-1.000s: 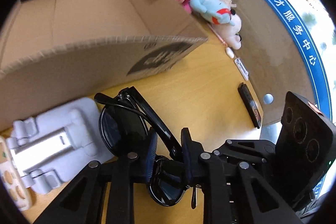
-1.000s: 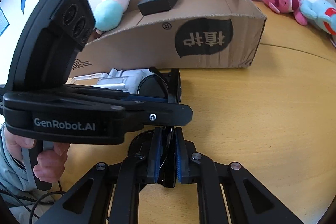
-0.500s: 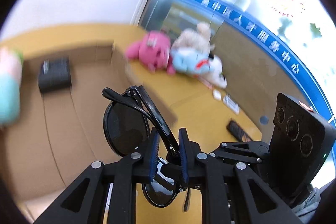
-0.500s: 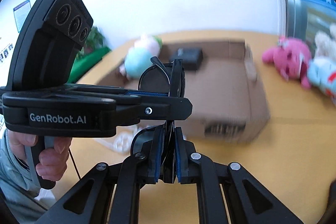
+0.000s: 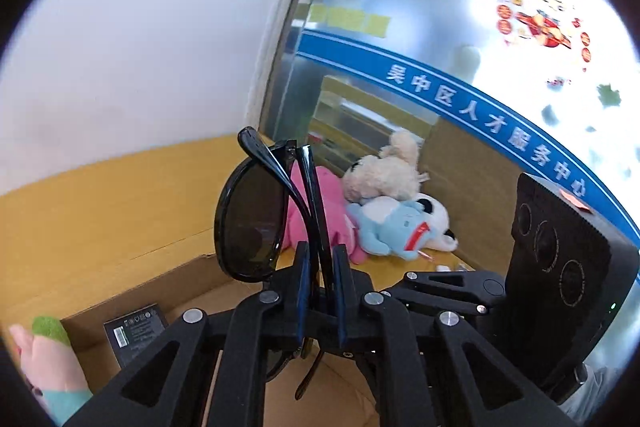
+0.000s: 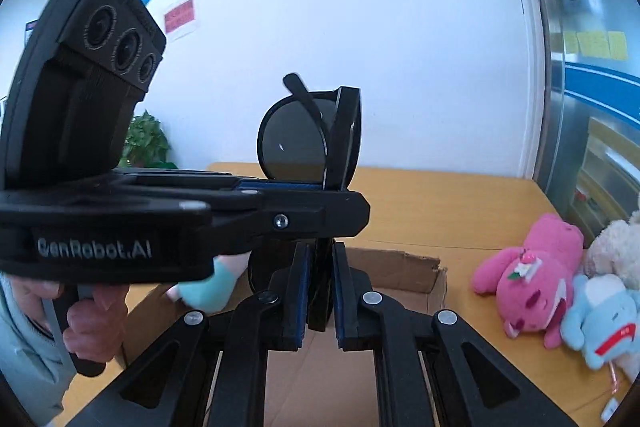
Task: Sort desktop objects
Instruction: 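Lift the sunglasses with both grippers toward the cardboard box, then lower the sunglasses into the cardboard box and open both grippers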
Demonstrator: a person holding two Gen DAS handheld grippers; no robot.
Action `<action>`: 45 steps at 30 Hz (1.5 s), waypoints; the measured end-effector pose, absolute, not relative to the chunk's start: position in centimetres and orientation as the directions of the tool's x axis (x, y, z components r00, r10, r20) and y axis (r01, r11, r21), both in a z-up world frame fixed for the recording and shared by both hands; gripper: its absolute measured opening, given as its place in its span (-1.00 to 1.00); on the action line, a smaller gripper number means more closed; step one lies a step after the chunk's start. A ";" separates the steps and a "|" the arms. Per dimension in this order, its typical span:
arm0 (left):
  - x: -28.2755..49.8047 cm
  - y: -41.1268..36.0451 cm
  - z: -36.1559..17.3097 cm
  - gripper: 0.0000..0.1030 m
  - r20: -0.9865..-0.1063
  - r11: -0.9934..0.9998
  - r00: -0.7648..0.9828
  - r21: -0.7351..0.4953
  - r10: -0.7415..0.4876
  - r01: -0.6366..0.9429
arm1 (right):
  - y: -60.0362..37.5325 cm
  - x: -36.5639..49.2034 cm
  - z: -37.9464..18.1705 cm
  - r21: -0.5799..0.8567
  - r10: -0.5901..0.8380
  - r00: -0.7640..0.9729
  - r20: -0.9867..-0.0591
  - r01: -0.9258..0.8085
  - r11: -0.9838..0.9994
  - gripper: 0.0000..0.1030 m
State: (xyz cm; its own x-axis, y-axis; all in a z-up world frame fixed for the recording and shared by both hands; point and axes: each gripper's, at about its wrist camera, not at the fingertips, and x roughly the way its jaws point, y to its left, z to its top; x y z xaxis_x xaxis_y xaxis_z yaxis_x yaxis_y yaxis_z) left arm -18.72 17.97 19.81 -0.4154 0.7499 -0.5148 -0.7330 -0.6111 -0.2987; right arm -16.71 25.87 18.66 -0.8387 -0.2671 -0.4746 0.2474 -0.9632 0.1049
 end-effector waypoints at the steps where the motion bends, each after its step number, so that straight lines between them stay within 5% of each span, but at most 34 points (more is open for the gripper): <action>1: -20.0 18.0 19.2 -0.81 -0.525 -0.613 -0.405 -0.318 0.749 -0.723 | 26.1 -18.0 18.4 0.106 -0.263 -0.832 -0.489 0.243 -0.964 -0.84; 11: -30.7 19.5 6.4 -0.82 -0.618 -0.622 -0.222 -0.564 0.754 -0.543 | 28.6 -30.3 8.8 0.193 -0.256 -0.635 -0.729 0.169 -0.967 -0.85; 18: -33.0 21.5 -1.1 -0.82 -0.665 -0.634 -0.085 -0.654 0.742 -0.412 | 29.7 -34.3 1.4 0.181 -0.202 -0.425 -0.882 0.089 -0.979 -0.85; 24: -33.9 21.7 -4.8 -0.73 -0.710 -0.682 -0.027 -0.665 0.704 -0.303 | 29.7 -34.8 -1.5 0.141 -0.149 -0.345 -0.927 0.047 -0.989 -0.85; 31: -33.5 21.7 -3.9 -0.51 -0.747 -0.720 -0.023 -0.632 0.664 -0.286 | 29.7 -35.2 -2.2 0.137 -0.131 -0.334 -0.933 0.008 -0.991 -0.85; 40: -30.3 17.9 2.7 -0.52 -0.748 -0.740 -0.156 -0.558 0.644 -0.375 | 29.8 -34.7 -1.9 0.107 -0.085 -0.370 -0.925 -0.041 -0.993 -0.82; 43: -28.1 15.5 5.6 -0.51 -0.737 -0.750 -0.229 -0.521 0.636 -0.407 | 29.1 -34.2 -1.4 0.052 -0.030 -0.393 -0.919 -0.045 -0.998 -0.73; 45: -26.2 13.6 7.6 -0.51 -0.725 -0.763 -0.293 -0.483 0.624 -0.429 | 28.7 -33.5 -0.5 0.035 -0.016 -0.423 -0.906 -0.037 -0.999 -0.51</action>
State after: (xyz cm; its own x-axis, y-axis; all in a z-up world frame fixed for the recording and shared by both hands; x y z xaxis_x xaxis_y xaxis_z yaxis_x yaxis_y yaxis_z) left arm -26.24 13.61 7.56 -0.2925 0.6236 -0.7250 -0.4292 -0.7631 -0.4832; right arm -33.54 28.70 -0.49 -0.4228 -0.0159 -0.9061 -0.0372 -0.9987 0.0349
